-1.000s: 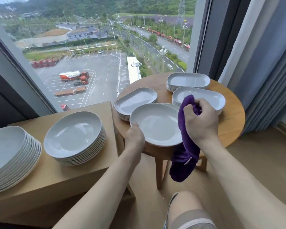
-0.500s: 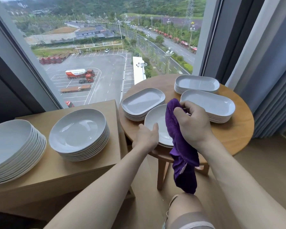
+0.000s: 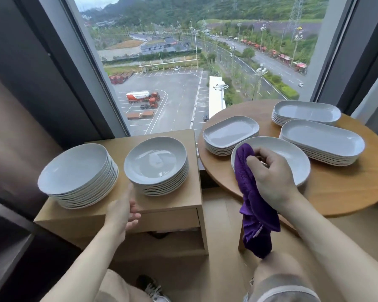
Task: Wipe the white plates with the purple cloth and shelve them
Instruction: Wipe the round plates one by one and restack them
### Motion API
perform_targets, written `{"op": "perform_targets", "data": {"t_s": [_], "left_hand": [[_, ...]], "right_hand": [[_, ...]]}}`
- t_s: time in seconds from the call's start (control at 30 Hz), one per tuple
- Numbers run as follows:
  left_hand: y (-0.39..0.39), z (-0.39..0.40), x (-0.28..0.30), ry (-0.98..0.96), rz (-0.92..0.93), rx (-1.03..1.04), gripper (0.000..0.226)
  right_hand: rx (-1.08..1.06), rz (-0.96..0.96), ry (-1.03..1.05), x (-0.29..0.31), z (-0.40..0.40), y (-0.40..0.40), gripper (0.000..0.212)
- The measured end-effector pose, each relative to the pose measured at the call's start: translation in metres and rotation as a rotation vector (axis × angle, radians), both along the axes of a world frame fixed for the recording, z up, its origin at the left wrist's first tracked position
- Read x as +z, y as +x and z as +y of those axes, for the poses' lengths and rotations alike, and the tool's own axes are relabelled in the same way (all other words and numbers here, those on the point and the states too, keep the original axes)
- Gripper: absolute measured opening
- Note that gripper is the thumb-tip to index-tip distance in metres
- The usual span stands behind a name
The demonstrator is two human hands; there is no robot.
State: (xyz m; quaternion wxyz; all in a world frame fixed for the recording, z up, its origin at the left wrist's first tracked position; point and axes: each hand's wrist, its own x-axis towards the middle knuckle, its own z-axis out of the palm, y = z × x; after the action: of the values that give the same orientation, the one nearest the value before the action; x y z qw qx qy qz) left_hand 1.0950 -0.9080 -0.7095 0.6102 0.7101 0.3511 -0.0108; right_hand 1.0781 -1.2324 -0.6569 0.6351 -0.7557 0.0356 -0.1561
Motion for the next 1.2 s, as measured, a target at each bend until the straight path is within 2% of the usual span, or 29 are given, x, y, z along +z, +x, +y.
{"op": "perform_targets", "data": {"t_s": [0.13,0.33,0.5,0.77,0.87,1.03,1.2], "left_hand": [[0.032,0.004,0.016,0.007,-0.007,0.033,0.056],[0.054,-0.005,0.012,-0.043,-0.002,0.096,0.016],[0.052,-0.003,0.018,-0.107,0.017,0.087,0.004],[0.038,-0.003,0.044,-0.217,-0.057,-0.014,0.006],[0.022,0.001,0.049,-0.346,-0.141,0.007,0.007],[-0.014,0.016,0.043,-0.537,-0.267,0.071,0.033],[-0.056,0.008,0.052,-0.745,-0.293,0.026,0.062]], "right_hand": [[0.051,-0.005,-0.03,-0.008,0.023,-0.01,0.016],[0.155,0.013,-0.111,-0.025,0.056,-0.028,0.014],[0.242,0.001,-0.173,-0.027,0.072,-0.036,0.014],[0.254,0.005,-0.179,-0.029,0.074,-0.036,0.011],[0.242,0.007,-0.184,-0.028,0.072,-0.037,0.014],[0.189,0.026,-0.175,-0.024,0.069,-0.035,0.01],[0.182,0.012,-0.15,-0.017,0.074,-0.039,0.014]]}}
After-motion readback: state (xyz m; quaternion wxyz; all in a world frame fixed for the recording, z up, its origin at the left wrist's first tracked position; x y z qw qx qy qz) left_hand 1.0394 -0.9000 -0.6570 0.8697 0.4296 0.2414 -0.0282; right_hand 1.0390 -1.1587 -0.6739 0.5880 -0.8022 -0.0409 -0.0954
